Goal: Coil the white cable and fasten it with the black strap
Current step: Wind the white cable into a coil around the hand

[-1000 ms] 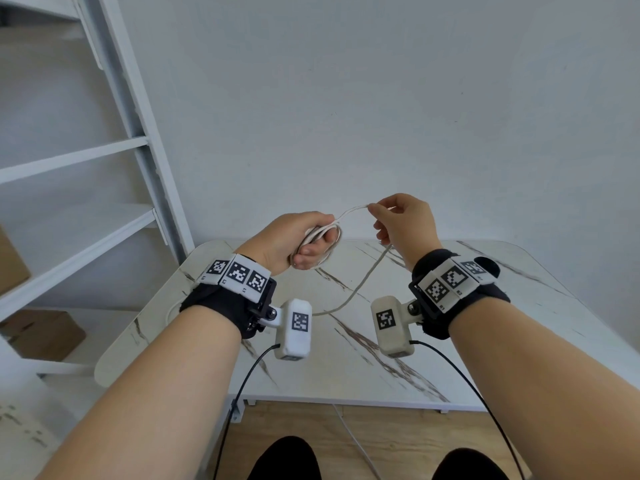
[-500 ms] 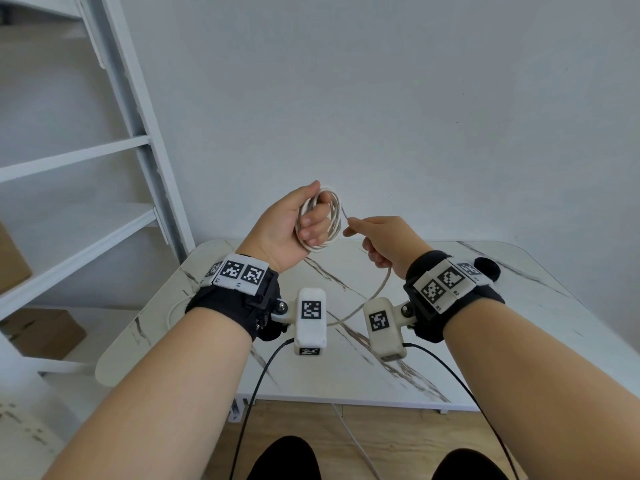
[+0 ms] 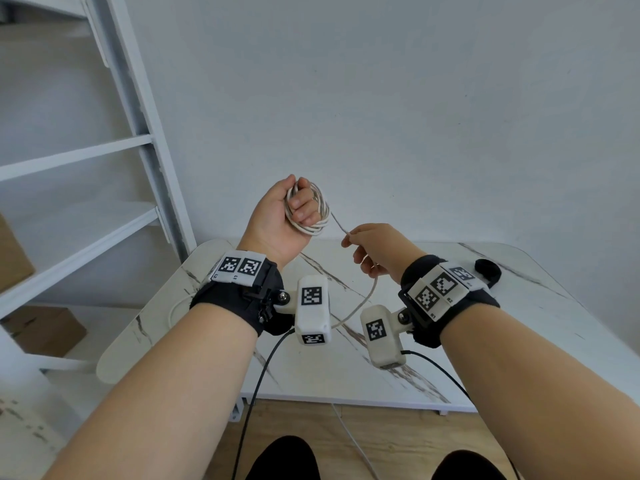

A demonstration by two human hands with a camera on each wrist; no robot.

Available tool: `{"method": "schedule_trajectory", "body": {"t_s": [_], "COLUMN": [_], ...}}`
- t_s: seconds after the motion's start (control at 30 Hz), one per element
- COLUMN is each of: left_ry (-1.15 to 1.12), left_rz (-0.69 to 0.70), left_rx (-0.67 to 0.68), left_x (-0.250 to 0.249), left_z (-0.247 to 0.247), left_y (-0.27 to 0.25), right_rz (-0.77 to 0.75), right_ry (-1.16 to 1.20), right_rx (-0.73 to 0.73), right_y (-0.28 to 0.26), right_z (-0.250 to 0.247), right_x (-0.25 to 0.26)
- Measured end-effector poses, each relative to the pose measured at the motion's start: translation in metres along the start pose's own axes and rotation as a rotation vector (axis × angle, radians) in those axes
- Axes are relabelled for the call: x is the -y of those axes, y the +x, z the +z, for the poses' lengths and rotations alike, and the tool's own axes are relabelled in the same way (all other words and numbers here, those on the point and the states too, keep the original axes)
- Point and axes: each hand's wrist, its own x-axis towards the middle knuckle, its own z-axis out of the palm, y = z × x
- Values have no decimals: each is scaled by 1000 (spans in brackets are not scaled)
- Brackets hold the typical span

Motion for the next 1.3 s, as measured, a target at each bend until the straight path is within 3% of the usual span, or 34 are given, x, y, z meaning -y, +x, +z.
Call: {"method": "schedule_trajectory", "body": {"t_s": [0.27, 0.57, 0.83, 0.97, 1.3], "left_ry": [76, 267, 951, 1291, 1663], "left_rz": [73, 238, 390, 417, 292], "left_rx": [-53, -253, -423, -504, -422], "left_x": [-1, -1, 1, -2, 1], "left_z": [-3, -11, -20, -26, -30], "left_y": [4, 14, 14, 12, 15], "right_rz": [-76, -108, -195, -247, -320], "right_ry": [-176, -266, -256, -240, -9], "right_rx": [125, 239, 313, 276, 111], "right_y": [-6, -14, -19, -22, -18], "right_z": [12, 17, 15, 13, 2], "right_x": [3, 7, 4, 9, 17]}}
